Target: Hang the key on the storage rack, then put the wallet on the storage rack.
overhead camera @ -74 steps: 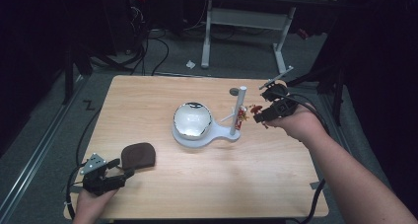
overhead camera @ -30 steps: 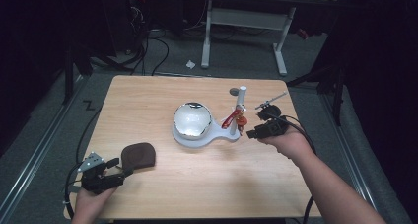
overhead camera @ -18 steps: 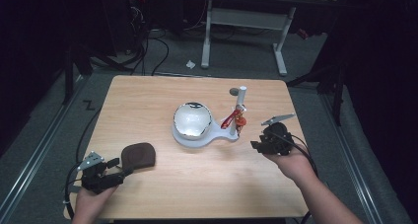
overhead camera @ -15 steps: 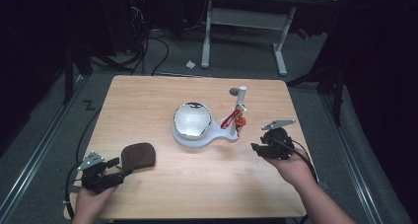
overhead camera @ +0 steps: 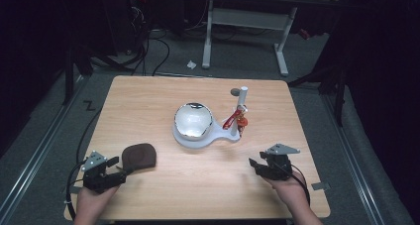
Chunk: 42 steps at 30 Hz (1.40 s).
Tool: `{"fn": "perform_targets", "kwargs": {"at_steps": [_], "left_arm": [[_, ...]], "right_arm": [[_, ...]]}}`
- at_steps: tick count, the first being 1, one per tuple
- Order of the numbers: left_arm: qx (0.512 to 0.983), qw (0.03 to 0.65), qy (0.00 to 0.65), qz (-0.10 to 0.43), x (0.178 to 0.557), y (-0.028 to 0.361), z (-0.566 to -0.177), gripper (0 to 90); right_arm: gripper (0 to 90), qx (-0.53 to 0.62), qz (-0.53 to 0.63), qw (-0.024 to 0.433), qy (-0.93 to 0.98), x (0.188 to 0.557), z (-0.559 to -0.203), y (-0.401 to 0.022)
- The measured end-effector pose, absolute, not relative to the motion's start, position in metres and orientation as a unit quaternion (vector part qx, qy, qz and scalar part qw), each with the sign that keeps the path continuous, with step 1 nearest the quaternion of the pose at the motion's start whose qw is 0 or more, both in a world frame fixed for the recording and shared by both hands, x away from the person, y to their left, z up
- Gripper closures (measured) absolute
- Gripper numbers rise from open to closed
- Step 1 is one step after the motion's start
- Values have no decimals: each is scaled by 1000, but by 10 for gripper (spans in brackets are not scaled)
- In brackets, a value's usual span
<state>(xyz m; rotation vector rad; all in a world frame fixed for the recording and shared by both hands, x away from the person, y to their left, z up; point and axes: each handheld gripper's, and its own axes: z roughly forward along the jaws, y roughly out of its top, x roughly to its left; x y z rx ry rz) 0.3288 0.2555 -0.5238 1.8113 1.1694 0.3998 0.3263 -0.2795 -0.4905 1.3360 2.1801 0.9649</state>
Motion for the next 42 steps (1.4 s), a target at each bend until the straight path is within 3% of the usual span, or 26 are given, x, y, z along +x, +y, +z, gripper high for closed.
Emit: {"fn": "perform_targets", "kwargs": {"at_steps": [11, 23, 35, 42], "left_arm": [[742, 428, 479, 193, 329, 248, -521, 216], [733, 444, 480, 188, 333, 247, -507, 232], [718, 435, 505, 200, 366, 254, -509, 376], [705, 445, 528, 164, 375, 268, -523, 517]], "right_arm": [[468, 467, 373, 247, 763, 300, -519, -290], [471, 466, 367, 233, 771, 289, -528, -294], [469, 467, 359, 218, 778, 286, -530, -294], [473, 468, 354, 210, 782, 286, -530, -293]]}}
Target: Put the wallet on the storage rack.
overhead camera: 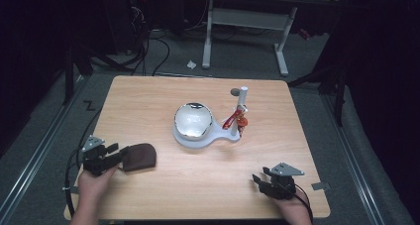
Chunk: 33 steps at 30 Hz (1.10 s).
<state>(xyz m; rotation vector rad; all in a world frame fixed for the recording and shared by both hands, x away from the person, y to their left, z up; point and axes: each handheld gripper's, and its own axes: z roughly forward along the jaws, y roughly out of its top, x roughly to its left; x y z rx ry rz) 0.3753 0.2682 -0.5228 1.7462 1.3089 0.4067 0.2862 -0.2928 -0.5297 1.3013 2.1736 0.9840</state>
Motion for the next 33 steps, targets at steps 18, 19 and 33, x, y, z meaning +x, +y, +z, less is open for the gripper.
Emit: {"fn": "perform_targets", "kwargs": {"at_steps": [18, 19, 33], "left_arm": [[675, 482, 551, 94, 366, 271, -539, 783], [675, 482, 551, 94, 366, 271, -539, 786], [686, 474, 537, 131, 357, 267, -534, 865]], "right_arm": [[471, 476, 350, 209, 779, 288, -531, -292], [471, 476, 350, 209, 779, 288, -531, -292], [475, 479, 351, 212, 776, 288, -530, -295]]}}
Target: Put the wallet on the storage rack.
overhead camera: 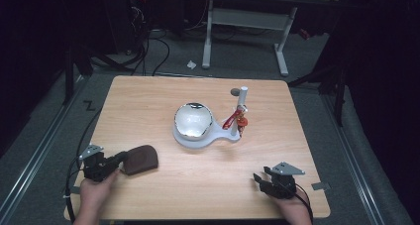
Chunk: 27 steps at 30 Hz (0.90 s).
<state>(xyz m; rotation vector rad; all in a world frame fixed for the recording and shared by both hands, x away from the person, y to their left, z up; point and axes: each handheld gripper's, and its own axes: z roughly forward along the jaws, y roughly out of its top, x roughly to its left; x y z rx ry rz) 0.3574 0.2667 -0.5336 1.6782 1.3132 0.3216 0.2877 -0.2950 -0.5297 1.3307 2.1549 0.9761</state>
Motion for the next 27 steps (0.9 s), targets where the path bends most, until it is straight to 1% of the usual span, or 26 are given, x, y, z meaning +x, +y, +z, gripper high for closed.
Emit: {"fn": "perform_targets", "kwargs": {"at_steps": [11, 19, 27], "left_arm": [[685, 503, 500, 168, 345, 259, -515, 868], [690, 513, 473, 192, 336, 248, -500, 870], [692, 521, 456, 204, 330, 240, -491, 871]], "right_arm": [[475, 480, 356, 213, 773, 288, -529, -298], [475, 479, 359, 213, 772, 287, -529, -298], [476, 478, 359, 212, 773, 288, -529, -297]]}}
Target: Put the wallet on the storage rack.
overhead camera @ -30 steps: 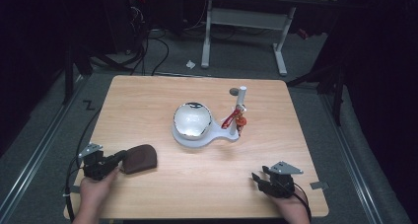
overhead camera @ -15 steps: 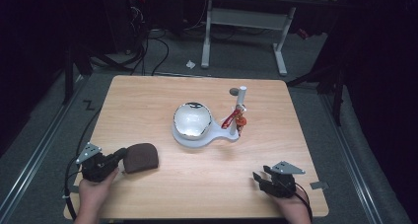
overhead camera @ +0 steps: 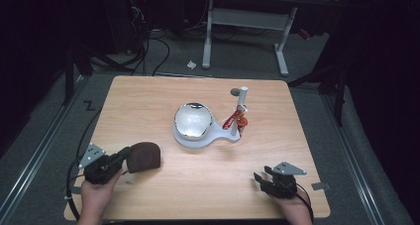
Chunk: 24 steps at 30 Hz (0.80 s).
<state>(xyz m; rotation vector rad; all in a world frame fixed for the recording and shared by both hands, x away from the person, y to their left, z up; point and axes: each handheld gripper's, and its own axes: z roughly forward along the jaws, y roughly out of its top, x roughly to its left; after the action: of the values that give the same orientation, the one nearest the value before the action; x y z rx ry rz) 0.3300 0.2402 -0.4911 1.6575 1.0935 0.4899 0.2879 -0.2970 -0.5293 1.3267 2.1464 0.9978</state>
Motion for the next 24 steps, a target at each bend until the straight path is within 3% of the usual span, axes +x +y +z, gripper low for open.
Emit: {"fn": "perform_targets", "kwargs": {"at_steps": [24], "left_arm": [[677, 539, 439, 242, 308, 234, -470, 872]], "right_arm": [[470, 474, 367, 215, 771, 295, -529, -293]]}}
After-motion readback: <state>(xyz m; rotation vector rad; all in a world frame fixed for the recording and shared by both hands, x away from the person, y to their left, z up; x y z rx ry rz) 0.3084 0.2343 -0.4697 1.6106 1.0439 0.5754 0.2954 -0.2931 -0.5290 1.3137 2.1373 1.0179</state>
